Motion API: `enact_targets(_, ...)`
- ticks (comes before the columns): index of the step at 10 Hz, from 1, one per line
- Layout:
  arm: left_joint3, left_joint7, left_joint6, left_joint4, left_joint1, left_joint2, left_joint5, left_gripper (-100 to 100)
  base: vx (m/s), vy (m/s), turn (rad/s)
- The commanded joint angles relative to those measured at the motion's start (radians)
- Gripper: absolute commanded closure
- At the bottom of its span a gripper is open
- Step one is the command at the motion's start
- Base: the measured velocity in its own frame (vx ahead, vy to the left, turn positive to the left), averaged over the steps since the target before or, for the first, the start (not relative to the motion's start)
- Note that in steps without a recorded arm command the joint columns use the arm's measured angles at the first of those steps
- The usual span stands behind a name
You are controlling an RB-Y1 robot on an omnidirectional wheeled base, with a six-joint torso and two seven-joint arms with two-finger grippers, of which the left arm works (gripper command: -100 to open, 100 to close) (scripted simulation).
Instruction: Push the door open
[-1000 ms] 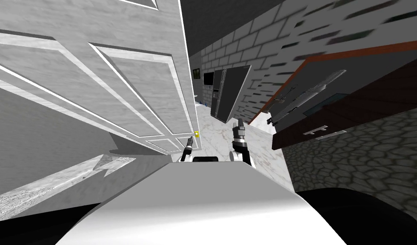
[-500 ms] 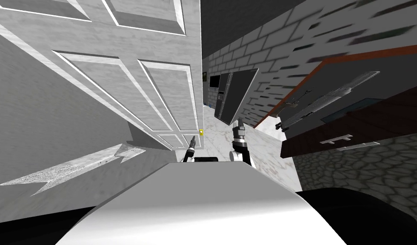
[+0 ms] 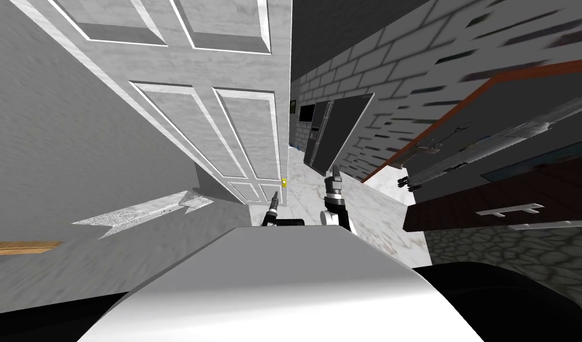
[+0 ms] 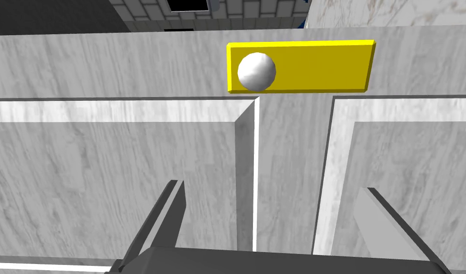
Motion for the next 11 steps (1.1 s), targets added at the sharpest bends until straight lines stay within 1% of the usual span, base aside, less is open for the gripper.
enact_targets(1,-0.017,-0.01,0.01,-0.036,0.026,-0.002,0.005,-100,-0.039,-0.027,0.038)
enact_targets(2,-0.042,-0.023,0.008,-0.046,0.037,-0.017,0.017,-100,-0.055,-0.04,0.1)
enact_targets(3,-0.029,-0.015,0.003,-0.03,0.027,-0.012,0.011,-100,-0.031,-0.026,0.026)
enact_targets(4,-0.024,-0.014,0.005,-0.025,0.019,0.012,0.01,-100,0.121,0.0,-0.016)
enact_targets(5,-0.022,-0.013,0.006,-0.023,0.017,0.017,0.01,-100,0.19,-0.014,-0.005)
enact_targets(6,-0.016,-0.011,0.008,-0.018,0.009,0.028,0.009,-100,0.251,0.003,-0.01)
enact_targets(7,-0.008,-0.008,0.011,-0.012,-0.001,0.032,0.007,-100,0.286,-0.04,-0.028)
enact_targets(8,-0.003,-0.006,0.013,-0.008,-0.007,0.029,0.006,-100,0.266,-0.065,-0.016)
enact_targets(9,0.004,-0.004,0.015,-0.002,-0.015,0.019,0.005,-100,0.24,-0.086,-0.022)
enact_targets(11,0.014,0.0,0.019,0.006,-0.028,-0.013,0.003,-100,0.202,-0.091,-0.018)
